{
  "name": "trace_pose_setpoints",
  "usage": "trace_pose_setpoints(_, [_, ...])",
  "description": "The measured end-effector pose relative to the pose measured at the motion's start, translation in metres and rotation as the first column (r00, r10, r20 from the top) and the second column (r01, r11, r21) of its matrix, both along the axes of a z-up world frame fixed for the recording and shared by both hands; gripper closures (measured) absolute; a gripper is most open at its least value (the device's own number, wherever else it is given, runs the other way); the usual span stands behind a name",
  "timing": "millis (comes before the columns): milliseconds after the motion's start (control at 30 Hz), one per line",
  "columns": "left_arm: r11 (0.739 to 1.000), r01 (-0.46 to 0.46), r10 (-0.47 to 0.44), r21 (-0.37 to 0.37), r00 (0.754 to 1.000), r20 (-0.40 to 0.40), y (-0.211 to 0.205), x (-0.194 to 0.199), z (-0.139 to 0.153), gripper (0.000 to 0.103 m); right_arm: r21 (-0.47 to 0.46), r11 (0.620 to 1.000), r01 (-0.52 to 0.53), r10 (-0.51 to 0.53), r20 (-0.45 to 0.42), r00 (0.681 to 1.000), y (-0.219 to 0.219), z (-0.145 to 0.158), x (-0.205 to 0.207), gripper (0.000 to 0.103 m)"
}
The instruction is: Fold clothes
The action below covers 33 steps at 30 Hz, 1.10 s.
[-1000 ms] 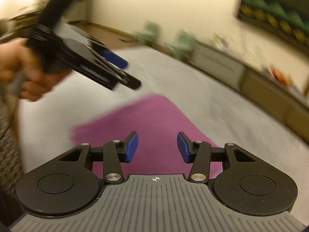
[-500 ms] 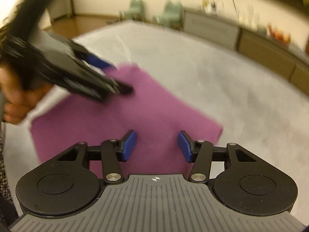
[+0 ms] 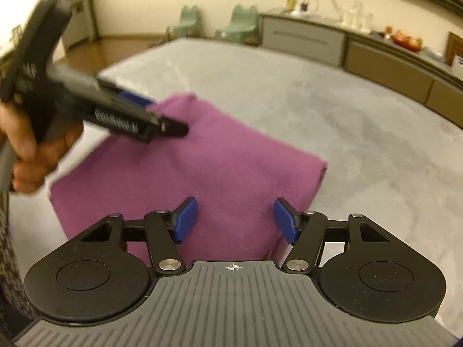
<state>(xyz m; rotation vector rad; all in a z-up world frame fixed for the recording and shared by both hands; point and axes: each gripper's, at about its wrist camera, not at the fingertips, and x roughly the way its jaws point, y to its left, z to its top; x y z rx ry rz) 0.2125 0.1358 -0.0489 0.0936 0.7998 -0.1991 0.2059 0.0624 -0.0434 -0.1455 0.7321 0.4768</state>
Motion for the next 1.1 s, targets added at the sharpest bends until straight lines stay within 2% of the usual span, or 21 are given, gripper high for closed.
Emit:
trace_pose_setpoints(133, [1.0, 0.007, -0.007, 0.0, 1.0, 0.005, 0.001, -0.015, -0.005, 0.038, 0.041, 0.997, -0.062, 0.061, 0.022, 0.998, 0.0, 0.013, -0.026, 0.039])
trace_pose_setpoints(200, [1.0, 0.011, -0.011, 0.0, 1.0, 0.007, 0.001, -0.023, -0.007, 0.036, 0.009, 0.996, -0.092, 0.092, 0.006, 0.996, 0.003, 0.001, -0.031, 0.038])
trace_pose_setpoints(267, [1.0, 0.014, -0.014, 0.0, 1.0, 0.009, 0.001, -0.03, -0.009, 0.031, -0.063, 0.994, -0.094, 0.092, -0.033, 0.995, 0.005, -0.019, -0.028, 0.04])
trace_pose_setpoints(300, [1.0, 0.016, -0.016, 0.001, 1.0, 0.01, 0.002, -0.034, -0.01, 0.029, -0.072, 0.993, -0.089, 0.086, -0.044, 0.995, 0.002, -0.026, -0.027, 0.032])
trace_pose_setpoints(333, [1.0, 0.018, -0.018, 0.001, 1.0, 0.012, 0.002, -0.038, -0.012, 0.03, -0.041, 0.997, -0.072, 0.07, -0.056, 0.996, -0.004, -0.027, -0.026, 0.03])
trace_pose_setpoints(400, [1.0, 0.012, -0.012, 0.0, 0.998, 0.054, 0.004, -0.052, 0.0, 0.037, 0.001, 0.999, -0.047, 0.046, -0.085, 0.995, -0.012, -0.025, -0.024, 0.031])
trace_pose_setpoints(500, [0.998, 0.054, -0.05, -0.037, 0.994, 0.095, 0.01, -0.086, 0.017, 0.036, 0.003, 0.999, -0.054, 0.054, -0.024, 0.998, -0.014, -0.011, -0.044, 0.039])
trace_pose_setpoints(567, [0.998, 0.056, -0.055, -0.013, 0.996, 0.065, 0.012, -0.094, 0.009, 0.036, 0.021, 0.996, -0.087, 0.087, 0.022, 0.996, -0.015, -0.002, -0.058, 0.04])
trace_pose_setpoints(633, [0.999, 0.042, -0.042, 0.007, 0.999, 0.012, 0.016, -0.093, -0.011, 0.036, 0.002, 0.995, -0.095, 0.095, 0.001, 0.995, -0.017, -0.015, -0.06, 0.042])
trace_pose_setpoints(667, [0.999, 0.032, -0.032, 0.005, 0.999, -0.01, 0.019, -0.091, -0.023, 0.03, -0.013, 0.996, -0.091, 0.091, -0.02, 0.996, -0.019, -0.024, -0.06, 0.04])
trace_pose_setpoints(700, [1.0, 0.02, -0.02, -0.007, 1.0, 0.0, 0.023, -0.092, -0.026, 0.027, -0.002, 0.997, -0.08, 0.08, -0.044, 0.996, -0.023, -0.029, -0.058, 0.033])
trace_pose_setpoints(767, [1.0, 0.015, -0.015, -0.014, 1.0, 0.006, 0.026, -0.095, -0.02, 0.028, 0.07, 0.997, -0.043, 0.049, -0.092, 0.995, -0.036, -0.03, -0.053, 0.035])
trace_pose_setpoints(867, [0.999, 0.005, -0.003, -0.037, 0.999, 0.052, 0.032, -0.106, -0.001, 0.031, 0.071, 0.997, -0.028, 0.035, -0.105, 0.994, -0.045, -0.019, -0.053, 0.035])
trace_pose_setpoints(933, [0.995, -0.045, 0.052, -0.091, 0.995, 0.08, 0.042, -0.105, 0.01, 0.031, 0.123, 0.992, 0.021, -0.008, -0.098, 0.995, -0.058, -0.012, -0.052, 0.032])
trace_pose_setpoints(1000, [0.987, -0.097, 0.103, -0.125, 0.994, 0.04, 0.049, -0.093, 0.007, 0.032, 0.208, 0.974, 0.087, -0.066, -0.105, 0.992, -0.074, -0.008, -0.046, 0.026])
trace_pose_setpoints(1100, [0.98, -0.128, 0.128, -0.154, 0.992, -0.01, 0.045, -0.078, 0.002, 0.031, 0.326, 0.93, 0.169, -0.105, -0.206, 0.973, -0.09, -0.025, -0.028, 0.027])
